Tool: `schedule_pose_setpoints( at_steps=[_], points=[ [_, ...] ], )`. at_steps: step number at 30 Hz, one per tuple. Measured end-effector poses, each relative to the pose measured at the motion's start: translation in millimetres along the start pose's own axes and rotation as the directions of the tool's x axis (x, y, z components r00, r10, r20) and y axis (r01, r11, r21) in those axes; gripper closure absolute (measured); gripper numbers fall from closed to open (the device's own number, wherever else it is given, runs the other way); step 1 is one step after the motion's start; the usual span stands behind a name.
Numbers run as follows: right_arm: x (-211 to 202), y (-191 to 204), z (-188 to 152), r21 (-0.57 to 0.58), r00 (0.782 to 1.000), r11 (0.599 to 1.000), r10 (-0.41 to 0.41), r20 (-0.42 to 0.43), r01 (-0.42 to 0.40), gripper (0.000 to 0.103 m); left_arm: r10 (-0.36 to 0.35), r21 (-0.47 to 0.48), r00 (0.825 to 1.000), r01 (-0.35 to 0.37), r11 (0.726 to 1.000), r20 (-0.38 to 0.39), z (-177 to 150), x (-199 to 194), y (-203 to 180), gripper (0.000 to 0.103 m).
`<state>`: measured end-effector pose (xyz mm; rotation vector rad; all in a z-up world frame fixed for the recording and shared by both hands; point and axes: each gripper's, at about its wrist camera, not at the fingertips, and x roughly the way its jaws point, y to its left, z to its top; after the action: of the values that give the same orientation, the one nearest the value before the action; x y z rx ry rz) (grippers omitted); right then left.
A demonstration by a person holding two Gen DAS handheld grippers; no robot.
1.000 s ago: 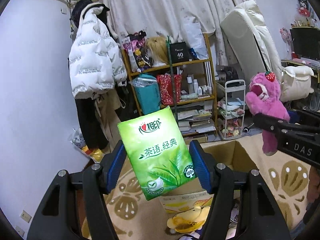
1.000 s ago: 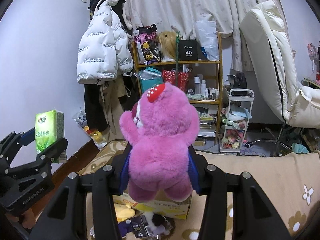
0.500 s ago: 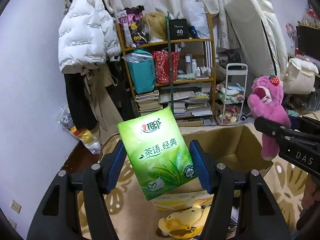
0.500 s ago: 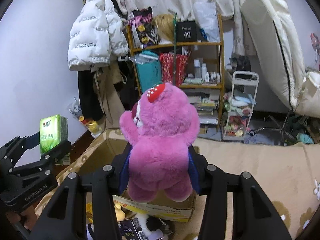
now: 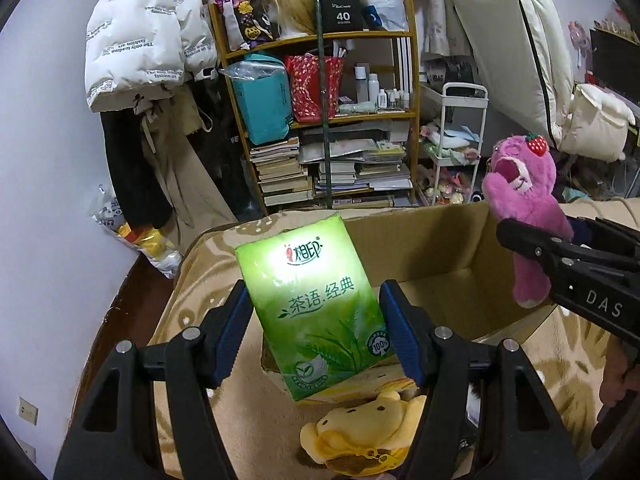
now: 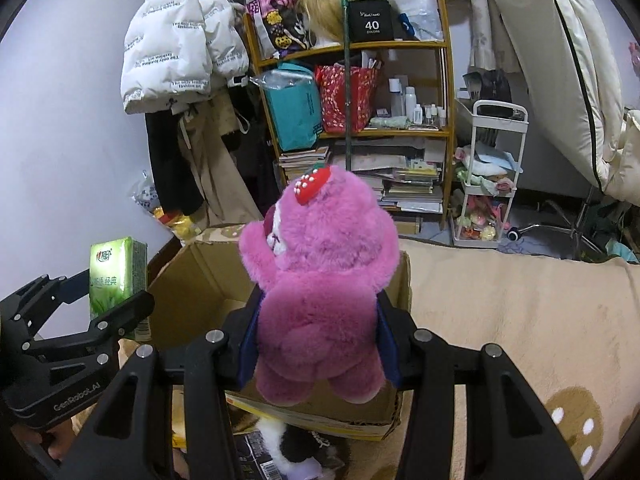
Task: Organize soft objects
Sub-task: 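Open the left gripper over the box while the right gripper releases the pink bear inside, then move both grippers back toward the remaining pile of soft items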
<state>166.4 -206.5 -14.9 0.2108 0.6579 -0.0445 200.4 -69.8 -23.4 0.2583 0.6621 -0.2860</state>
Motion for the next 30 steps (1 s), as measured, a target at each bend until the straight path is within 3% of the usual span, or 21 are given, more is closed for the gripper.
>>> schedule_pose_setpoints(
  at_steps=[9,12,17,20,24,30],
  points=[
    [2.4,3.9,-2.7,-0.008,1.000,1.000,0.012,-0.021,-0.012,0.050,0.013,0.008,1.000,-0.013,1.000,-0.016,-3.2,2.1,-3.1,0.037],
    [2.1,3.5,-4.6,0.006,0.999,0.999,0.034,-0.030,-0.034,0.050,0.038,0.043,0.999,-0.038,0.998,-0.007,-5.7,-0.1,-4.2,0.024],
    [5.2,0.9,-6.5,0.022,0.998,0.999,0.047,-0.046,-0.046,0.049,0.056,0.043,0.998,-0.055,0.998,-0.017,-6.6,-0.2,-1.8,0.022],
    [5.7,0.7,-7.0,0.020,0.998,0.999,0.049,-0.050,-0.048,0.041,0.085,0.031,0.996,-0.084,0.996,-0.042,-5.7,0.7,1.7,0.022],
    [3.5,-1.1,-5.6,0.032,0.997,0.997,0.066,-0.048,-0.064,0.028,0.060,-0.002,0.997,-0.061,0.998,-0.056,-5.9,-3.4,8.5,0.022],
    [-7.8,2.6,-5.9,0.013,0.998,0.999,0.051,-0.038,-0.051,0.019,0.059,-0.015,0.996,-0.060,0.998,-0.065,-8.1,-13.7,12.3,0.021]
  ],
)
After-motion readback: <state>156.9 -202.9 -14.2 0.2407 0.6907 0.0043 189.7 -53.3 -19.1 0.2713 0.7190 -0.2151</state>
